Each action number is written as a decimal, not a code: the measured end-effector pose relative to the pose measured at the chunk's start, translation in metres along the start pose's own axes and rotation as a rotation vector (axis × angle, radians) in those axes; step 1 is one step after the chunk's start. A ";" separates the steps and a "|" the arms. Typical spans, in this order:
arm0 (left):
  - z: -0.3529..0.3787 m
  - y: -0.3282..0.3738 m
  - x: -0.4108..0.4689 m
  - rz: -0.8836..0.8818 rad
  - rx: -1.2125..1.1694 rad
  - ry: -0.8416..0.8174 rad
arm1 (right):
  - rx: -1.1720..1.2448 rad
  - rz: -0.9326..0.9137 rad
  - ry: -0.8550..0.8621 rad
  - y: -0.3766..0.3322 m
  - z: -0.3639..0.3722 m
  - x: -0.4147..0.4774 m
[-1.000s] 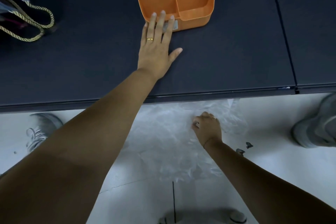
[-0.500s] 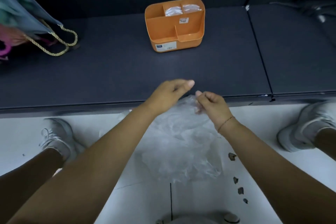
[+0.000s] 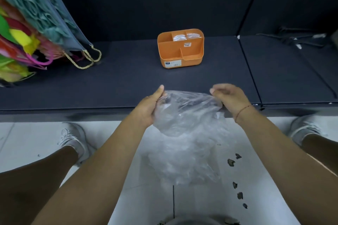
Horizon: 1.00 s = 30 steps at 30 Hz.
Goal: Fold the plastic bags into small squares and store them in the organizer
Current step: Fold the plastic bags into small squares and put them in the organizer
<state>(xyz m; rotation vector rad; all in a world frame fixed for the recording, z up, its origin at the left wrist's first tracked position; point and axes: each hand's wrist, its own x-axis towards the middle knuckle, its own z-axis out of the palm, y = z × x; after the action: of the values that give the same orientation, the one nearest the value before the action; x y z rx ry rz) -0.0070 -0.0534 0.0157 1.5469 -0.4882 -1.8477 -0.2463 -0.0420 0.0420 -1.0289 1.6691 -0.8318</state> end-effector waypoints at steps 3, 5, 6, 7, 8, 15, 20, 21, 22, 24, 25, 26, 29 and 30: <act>0.005 -0.002 0.000 -0.069 -0.024 -0.018 | -0.145 -0.481 -0.094 -0.024 0.008 -0.016; 0.009 0.000 -0.001 -0.092 -0.030 -0.059 | -0.450 -0.591 -0.378 -0.037 0.021 -0.027; 0.012 0.001 -0.001 -0.092 -0.013 -0.076 | -0.586 -0.611 -0.434 -0.038 0.028 -0.030; 0.014 0.002 -0.002 -0.086 0.011 -0.083 | -0.641 -0.636 -0.430 -0.036 0.035 -0.029; 0.016 0.004 -0.003 -0.070 0.039 -0.080 | -0.624 -0.659 -0.398 -0.033 0.041 -0.027; 0.015 0.010 -0.020 0.010 0.427 -0.349 | -0.158 -0.389 -0.134 -0.025 0.032 -0.008; -0.006 0.008 -0.019 0.098 0.496 -0.479 | -0.037 -0.263 -0.003 -0.020 0.016 0.000; -0.010 0.009 -0.017 0.100 0.500 -0.463 | -0.022 -0.246 0.011 -0.019 0.012 0.001; -0.015 0.009 -0.018 0.110 0.494 -0.435 | -0.008 -0.234 0.032 -0.019 0.008 0.003; -0.024 0.009 -0.016 0.140 0.428 -0.339 | 0.017 -0.188 0.086 -0.017 -0.001 0.009; -0.030 0.008 -0.015 0.143 0.379 -0.289 | 0.036 -0.164 0.107 -0.016 -0.005 0.012; -0.037 0.006 -0.012 0.140 0.330 -0.249 | 0.056 -0.149 0.117 -0.016 -0.007 0.015; -0.044 0.005 -0.007 0.116 0.312 -0.075 | 0.058 -0.153 0.104 -0.015 -0.009 0.019; -0.043 0.004 -0.005 0.116 0.374 -0.006 | 0.060 -0.165 0.088 -0.015 -0.008 0.019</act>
<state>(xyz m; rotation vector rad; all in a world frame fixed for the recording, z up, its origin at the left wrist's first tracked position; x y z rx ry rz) 0.0364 -0.0470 0.0124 1.7096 -0.9494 -1.7411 -0.2533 -0.0651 0.0507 -1.1133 1.6377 -1.0423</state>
